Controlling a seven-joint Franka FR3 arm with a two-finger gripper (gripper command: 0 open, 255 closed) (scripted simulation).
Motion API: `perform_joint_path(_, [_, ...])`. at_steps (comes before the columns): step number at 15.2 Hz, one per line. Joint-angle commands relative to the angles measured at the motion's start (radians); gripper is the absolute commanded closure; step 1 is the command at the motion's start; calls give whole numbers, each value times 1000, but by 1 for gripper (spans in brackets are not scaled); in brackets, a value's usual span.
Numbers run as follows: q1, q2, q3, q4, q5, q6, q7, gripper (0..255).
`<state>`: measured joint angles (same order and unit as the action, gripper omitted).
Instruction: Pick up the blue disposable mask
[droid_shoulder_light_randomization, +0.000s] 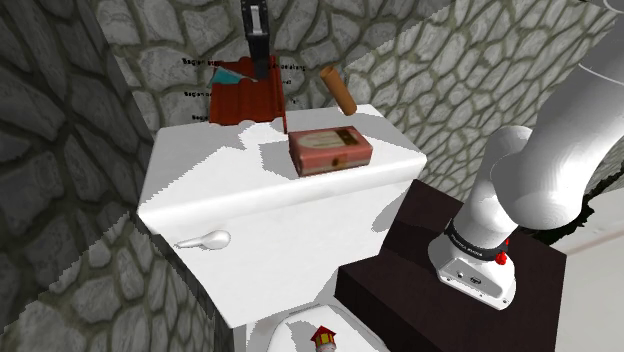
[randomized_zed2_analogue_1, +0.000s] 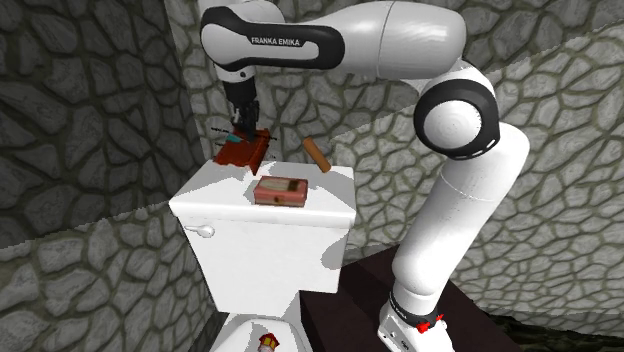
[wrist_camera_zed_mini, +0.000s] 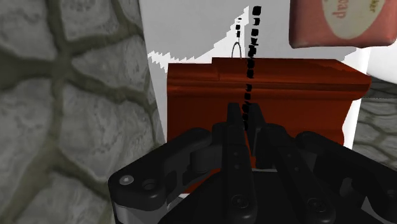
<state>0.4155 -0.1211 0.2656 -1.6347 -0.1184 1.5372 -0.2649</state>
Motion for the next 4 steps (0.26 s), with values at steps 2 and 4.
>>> perform_joint_path(2, [1, 15, 3, 57, -4, -43, -2, 255])
perform_joint_path(4, [1, 15, 3, 60, -4, -46, -2, 255])
